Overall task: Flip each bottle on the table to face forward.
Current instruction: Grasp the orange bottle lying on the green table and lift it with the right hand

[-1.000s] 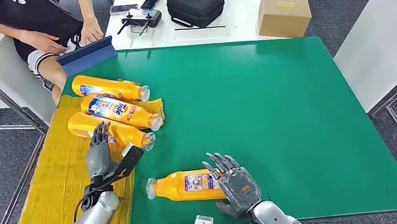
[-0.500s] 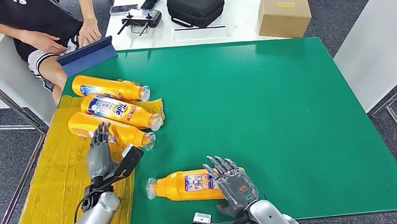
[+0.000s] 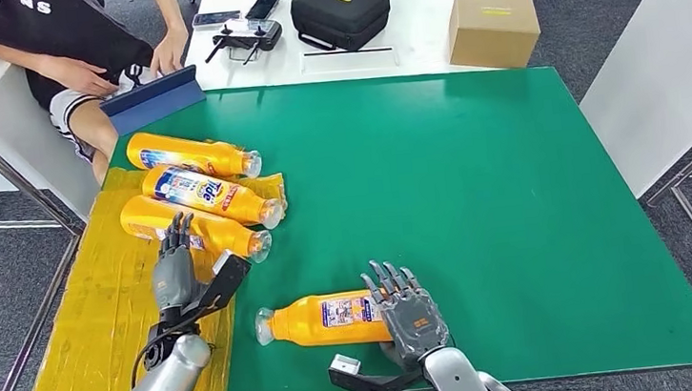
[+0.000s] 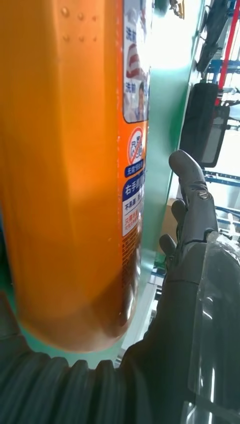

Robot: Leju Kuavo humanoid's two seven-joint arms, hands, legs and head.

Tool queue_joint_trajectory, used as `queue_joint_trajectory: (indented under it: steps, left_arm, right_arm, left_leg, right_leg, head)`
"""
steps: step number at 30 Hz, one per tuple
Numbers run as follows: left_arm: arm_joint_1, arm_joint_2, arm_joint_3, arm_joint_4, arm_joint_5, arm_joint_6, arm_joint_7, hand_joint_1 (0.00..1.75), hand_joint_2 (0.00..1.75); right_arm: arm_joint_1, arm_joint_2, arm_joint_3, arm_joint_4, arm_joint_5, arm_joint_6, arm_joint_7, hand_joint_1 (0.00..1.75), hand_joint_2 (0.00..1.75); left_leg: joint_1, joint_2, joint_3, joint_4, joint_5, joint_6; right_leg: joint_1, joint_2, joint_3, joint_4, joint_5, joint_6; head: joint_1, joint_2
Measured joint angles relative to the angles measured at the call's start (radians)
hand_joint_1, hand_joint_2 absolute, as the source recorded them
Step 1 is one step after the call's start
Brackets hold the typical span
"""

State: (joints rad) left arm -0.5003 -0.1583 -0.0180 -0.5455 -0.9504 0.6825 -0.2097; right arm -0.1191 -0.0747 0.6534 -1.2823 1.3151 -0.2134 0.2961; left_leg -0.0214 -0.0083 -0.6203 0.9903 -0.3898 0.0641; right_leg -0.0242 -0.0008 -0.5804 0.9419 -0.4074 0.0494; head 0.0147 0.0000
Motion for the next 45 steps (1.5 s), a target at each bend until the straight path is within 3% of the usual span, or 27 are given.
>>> queue_joint_trajectory:
  steps: [2,4,17,27,38,45]
  left_arm:
    - [0.003,0.000,0.000,0.000,0.004,0.000,-0.001,0.00,1.75]
    - [0.006,0.000,-0.001,0.000,0.008,0.000,-0.002,0.00,1.75]
    - [0.035,-0.003,-0.002,-0.009,0.038,-0.002,-0.017,0.00,1.75]
    - [0.069,-0.003,-0.014,-0.076,0.070,-0.009,-0.034,0.00,1.75]
    - [0.177,-0.006,-0.065,-0.403,0.118,-0.113,-0.030,0.00,1.75]
    - [0.260,-0.004,-0.137,-0.700,0.252,-0.298,-0.015,0.00,1.75]
  right_arm:
    - [0.003,0.003,-0.002,0.004,-0.006,0.002,-0.005,1.61,1.75]
    - [0.008,0.007,-0.006,0.008,-0.010,0.007,-0.011,1.74,1.75]
    - [0.010,0.026,-0.027,0.017,-0.028,0.017,-0.041,1.75,1.75]
    - [0.032,0.033,-0.060,0.001,-0.076,-0.073,-0.100,1.75,1.75]
    - [0.082,0.052,-0.158,-0.179,-0.284,-0.315,-0.287,1.75,1.75]
    - [0.085,0.073,-0.191,-0.227,-0.329,-0.365,-0.330,1.75,1.75]
  left_leg:
    - [0.000,0.000,0.002,0.000,-0.001,-0.001]
    - [0.000,0.000,0.003,0.000,-0.002,-0.001]
    - [0.002,0.000,0.004,0.000,-0.001,-0.001]
    - [0.002,-0.001,0.002,0.000,-0.001,-0.002]
    - [0.002,-0.001,-0.002,0.000,-0.001,-0.002]
    - [0.002,-0.001,-0.002,0.000,-0.001,-0.002]
  right_leg:
    - [0.000,0.000,-0.001,0.000,-0.001,-0.002]
    - [0.000,0.000,-0.002,0.000,-0.002,-0.003]
    - [0.002,0.000,0.008,0.000,0.001,-0.003]
    - [0.002,0.000,0.007,0.000,0.001,-0.003]
    - [0.002,0.000,0.004,0.000,0.001,-0.003]
    - [0.002,0.000,0.004,0.000,0.001,-0.004]
  head:
    - [0.000,0.000]
    - [0.000,0.000]
    - [0.000,0.000]
    - [0.000,0.000]
    - [0.000,0.000]
    - [0.000,0.000]
